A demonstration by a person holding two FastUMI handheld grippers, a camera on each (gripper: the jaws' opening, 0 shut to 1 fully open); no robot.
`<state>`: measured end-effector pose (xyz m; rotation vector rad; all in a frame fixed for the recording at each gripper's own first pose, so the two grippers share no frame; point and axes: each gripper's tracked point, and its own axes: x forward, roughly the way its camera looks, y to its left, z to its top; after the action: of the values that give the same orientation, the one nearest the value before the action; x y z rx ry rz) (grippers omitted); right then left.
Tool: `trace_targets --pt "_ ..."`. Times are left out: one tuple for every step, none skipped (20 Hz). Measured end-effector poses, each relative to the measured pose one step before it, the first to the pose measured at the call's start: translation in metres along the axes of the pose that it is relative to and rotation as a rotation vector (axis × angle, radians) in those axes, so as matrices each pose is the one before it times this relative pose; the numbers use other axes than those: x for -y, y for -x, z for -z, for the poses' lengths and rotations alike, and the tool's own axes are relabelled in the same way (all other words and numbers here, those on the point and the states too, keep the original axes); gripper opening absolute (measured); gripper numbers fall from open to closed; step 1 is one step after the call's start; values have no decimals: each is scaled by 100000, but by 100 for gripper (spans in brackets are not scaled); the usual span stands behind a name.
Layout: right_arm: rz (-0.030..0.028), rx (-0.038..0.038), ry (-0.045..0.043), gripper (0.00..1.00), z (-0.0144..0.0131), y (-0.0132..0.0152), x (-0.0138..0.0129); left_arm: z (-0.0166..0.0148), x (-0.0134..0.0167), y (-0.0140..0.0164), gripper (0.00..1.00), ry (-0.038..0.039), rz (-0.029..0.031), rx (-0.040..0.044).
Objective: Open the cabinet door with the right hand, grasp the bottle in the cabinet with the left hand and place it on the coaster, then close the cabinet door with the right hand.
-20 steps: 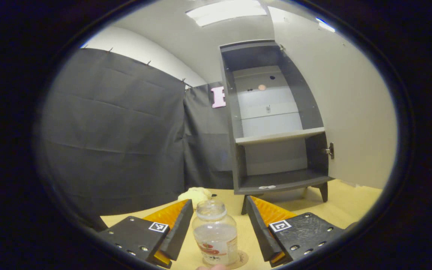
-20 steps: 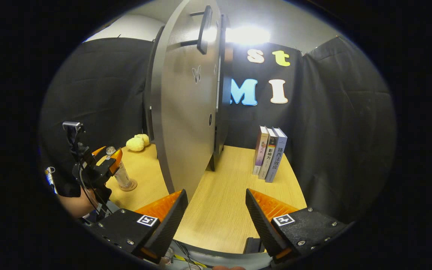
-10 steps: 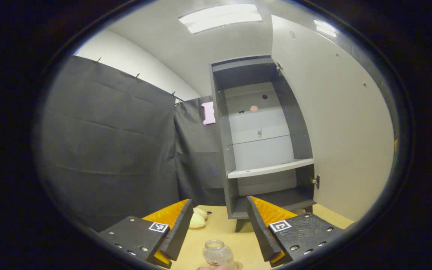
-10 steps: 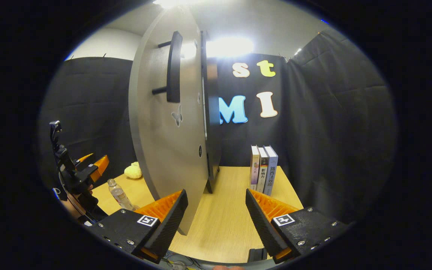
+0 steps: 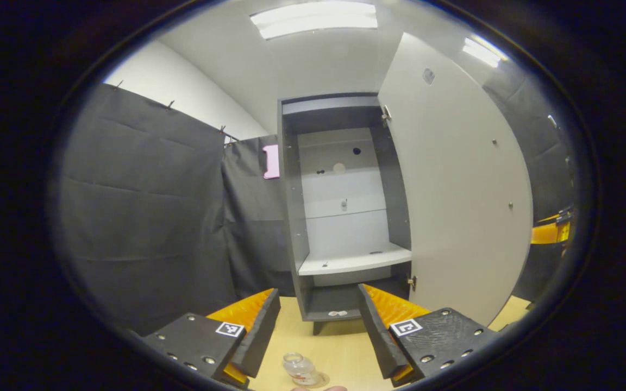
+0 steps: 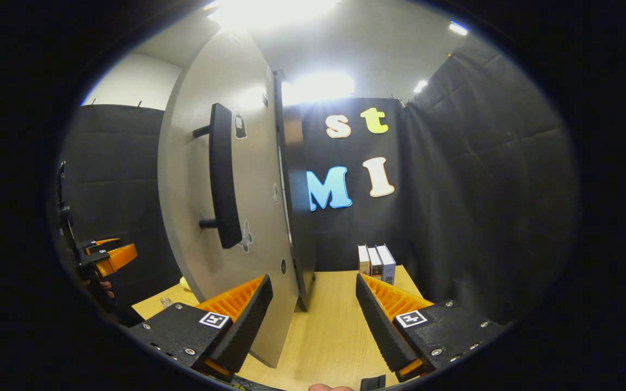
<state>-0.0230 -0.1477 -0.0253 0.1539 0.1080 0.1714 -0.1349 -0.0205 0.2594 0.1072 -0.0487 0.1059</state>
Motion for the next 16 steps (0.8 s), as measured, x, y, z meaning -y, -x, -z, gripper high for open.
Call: trace_targets --pt "690 876 -1259 95 -714 -159 118 -1010 -30 92 82 -857 29 396" --pt "575 1239 -1115 94 -766 -83 -69 -896 77 -62 82 63 474 506" --pt "682 987 -305 94 -712 -32 55 -492 213 59 82 1087 869 16" --pt "703 1280 216 94 -738 -63 109 -54 112 68 82 1878 671 -1104" --pt "739 1332 405 94 -761 -91 35 -78 166 -144 81 2724 542 -963" --pt "92 1418 65 93 -805 36 -186 160 -127 -106 81 3117 -315 -1241" --pt "-421 1649 -44 93 -876 33 -387 297 -296 -176 81 3437 -643 -1722" --pt "-428 1745 403 92 -831 72 -411 711 -411 -57 81 2996 -1340 -2302" --pt "-914 1872 825 94 -741 85 -537 393 -667 -50 81 1532 -2459 -1657" --pt "-282 1212 1563 94 -506 -81 -395 126 -748 -189 81 1232 -2541 -1367" --pt "-135 134 1762 94 -108 -82 -355 58 -1314 41 82 1289 -1711 -1062" --pt "-492 -65 1448 94 -27 -59 -554 -33 -1150 -298 82 620 -919 -476" --pt "1686 79 1782 94 -130 157 -36 41 -695 -361 82 213 -538 -565" --pt "1150 249 505 93 -88 -151 115 -146 -563 -283 82 -112 -196 -69" --pt "1280 -253 -1066 93 89 -47 -69 -211 -449 -245 82 -591 -202 261" --pt "1162 -470 -1255 93 287 57 -220 -211 -252 -247 82 -999 838 384"
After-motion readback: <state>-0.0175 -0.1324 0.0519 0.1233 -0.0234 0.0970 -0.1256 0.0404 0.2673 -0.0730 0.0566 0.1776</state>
